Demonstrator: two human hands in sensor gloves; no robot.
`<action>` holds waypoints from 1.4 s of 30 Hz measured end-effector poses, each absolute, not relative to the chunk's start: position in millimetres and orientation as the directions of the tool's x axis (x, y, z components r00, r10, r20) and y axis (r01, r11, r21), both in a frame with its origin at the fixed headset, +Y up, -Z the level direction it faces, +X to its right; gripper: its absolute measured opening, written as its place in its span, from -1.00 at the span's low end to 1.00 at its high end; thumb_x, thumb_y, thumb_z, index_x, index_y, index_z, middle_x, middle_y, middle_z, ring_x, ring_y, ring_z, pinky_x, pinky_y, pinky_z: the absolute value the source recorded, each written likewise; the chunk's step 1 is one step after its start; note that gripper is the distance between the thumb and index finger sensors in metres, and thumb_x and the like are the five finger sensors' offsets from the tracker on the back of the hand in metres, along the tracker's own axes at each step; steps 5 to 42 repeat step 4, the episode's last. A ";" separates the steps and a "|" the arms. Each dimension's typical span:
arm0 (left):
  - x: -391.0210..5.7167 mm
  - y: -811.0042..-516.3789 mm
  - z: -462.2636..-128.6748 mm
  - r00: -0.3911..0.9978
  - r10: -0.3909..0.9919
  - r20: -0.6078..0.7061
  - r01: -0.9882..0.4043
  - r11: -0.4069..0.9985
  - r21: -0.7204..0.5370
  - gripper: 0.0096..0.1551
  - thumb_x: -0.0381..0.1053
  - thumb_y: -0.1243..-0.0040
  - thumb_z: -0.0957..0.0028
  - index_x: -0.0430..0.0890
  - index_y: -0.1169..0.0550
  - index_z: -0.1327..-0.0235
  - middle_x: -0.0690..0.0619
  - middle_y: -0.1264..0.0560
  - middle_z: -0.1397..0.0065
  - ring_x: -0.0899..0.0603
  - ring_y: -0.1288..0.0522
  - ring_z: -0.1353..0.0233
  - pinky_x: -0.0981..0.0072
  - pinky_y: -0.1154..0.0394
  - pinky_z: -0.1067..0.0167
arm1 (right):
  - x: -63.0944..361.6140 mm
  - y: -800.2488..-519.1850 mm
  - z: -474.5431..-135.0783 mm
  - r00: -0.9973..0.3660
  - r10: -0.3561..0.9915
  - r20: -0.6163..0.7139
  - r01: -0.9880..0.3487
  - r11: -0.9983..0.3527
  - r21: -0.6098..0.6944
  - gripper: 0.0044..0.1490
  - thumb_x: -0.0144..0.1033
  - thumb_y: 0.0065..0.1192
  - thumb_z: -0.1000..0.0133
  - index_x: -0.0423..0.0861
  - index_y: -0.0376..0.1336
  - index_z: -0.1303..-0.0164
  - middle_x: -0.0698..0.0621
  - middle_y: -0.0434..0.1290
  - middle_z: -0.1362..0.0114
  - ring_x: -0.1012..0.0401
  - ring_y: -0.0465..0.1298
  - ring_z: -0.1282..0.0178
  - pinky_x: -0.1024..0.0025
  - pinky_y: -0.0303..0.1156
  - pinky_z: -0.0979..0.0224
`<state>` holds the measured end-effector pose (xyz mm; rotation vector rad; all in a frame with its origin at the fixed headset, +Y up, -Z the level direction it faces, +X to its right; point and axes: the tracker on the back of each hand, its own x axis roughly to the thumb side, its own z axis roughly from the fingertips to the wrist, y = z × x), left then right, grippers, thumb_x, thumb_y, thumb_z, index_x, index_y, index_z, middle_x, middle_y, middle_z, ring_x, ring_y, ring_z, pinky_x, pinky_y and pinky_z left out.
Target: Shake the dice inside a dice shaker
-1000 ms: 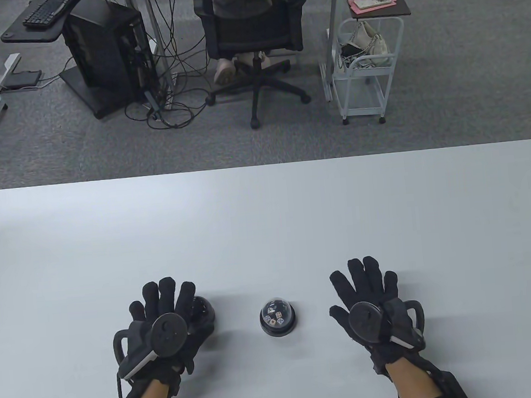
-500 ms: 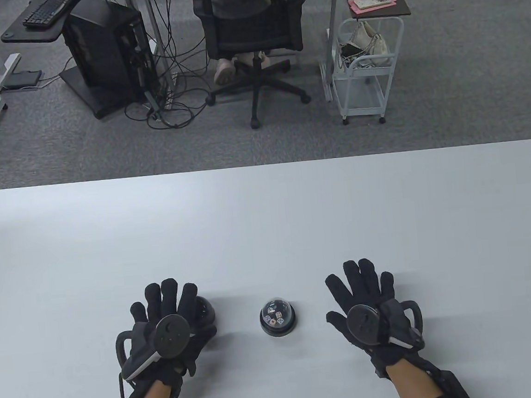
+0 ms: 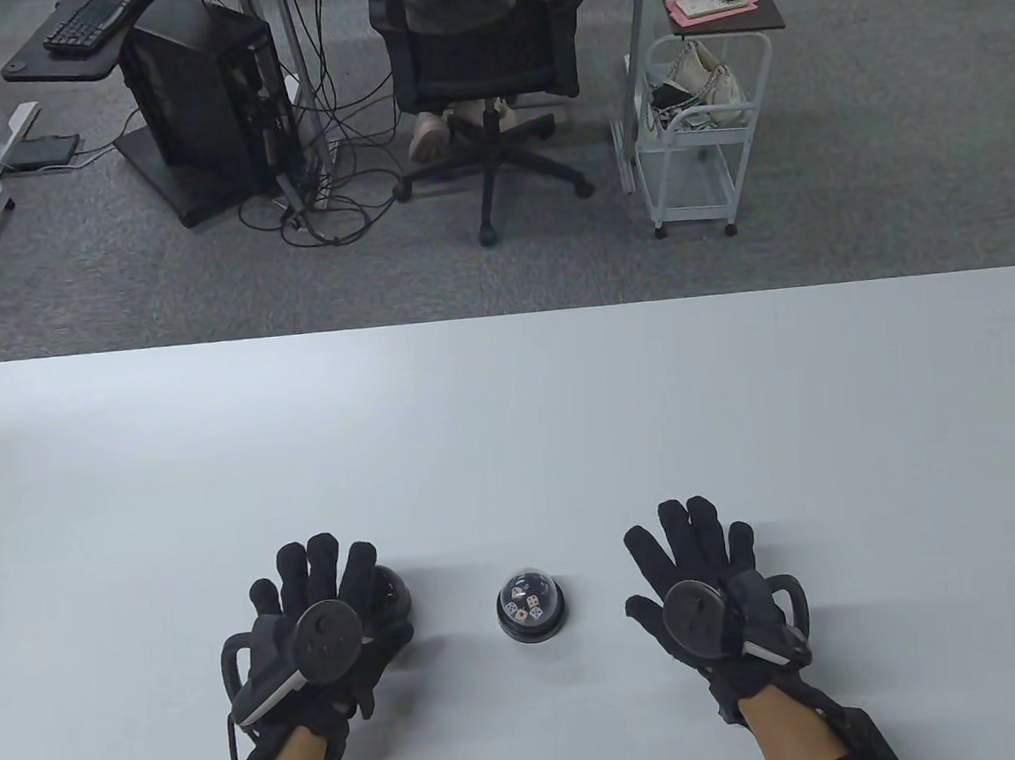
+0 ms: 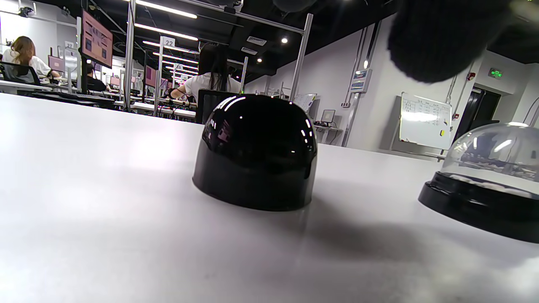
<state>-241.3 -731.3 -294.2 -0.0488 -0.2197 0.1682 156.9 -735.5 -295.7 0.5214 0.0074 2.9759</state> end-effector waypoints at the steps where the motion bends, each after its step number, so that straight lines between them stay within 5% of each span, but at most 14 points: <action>1: -241.3 -731.4 -294.2 0.962 0.171 0.213 -0.160 0.985 -0.066 0.11 0.54 -0.04 -0.06 0.15 0.18 -0.62 -0.25 0.26 -0.71 -0.50 0.33 -0.59 -0.58 0.21 -0.31 | 156.9 -735.6 -295.7 -0.933 0.119 0.338 -0.117 -0.993 0.026 -0.08 0.18 0.09 -0.29 0.12 -0.15 -0.77 -0.27 -0.26 -0.76 -0.25 -0.34 -0.69 -0.49 -0.20 -0.54; 42: -241.2 -731.8 -294.3 0.962 0.171 0.213 -0.159 0.985 -0.072 0.11 0.54 -0.04 -0.06 0.14 0.18 -0.62 -0.26 0.26 -0.70 -0.50 0.33 -0.59 -0.59 0.21 -0.31 | 156.9 -735.5 -295.5 -0.935 0.118 0.335 -0.115 -0.993 0.028 -0.08 0.18 0.09 -0.29 0.12 -0.14 -0.77 -0.27 -0.26 -0.76 -0.25 -0.34 -0.70 -0.49 -0.20 -0.54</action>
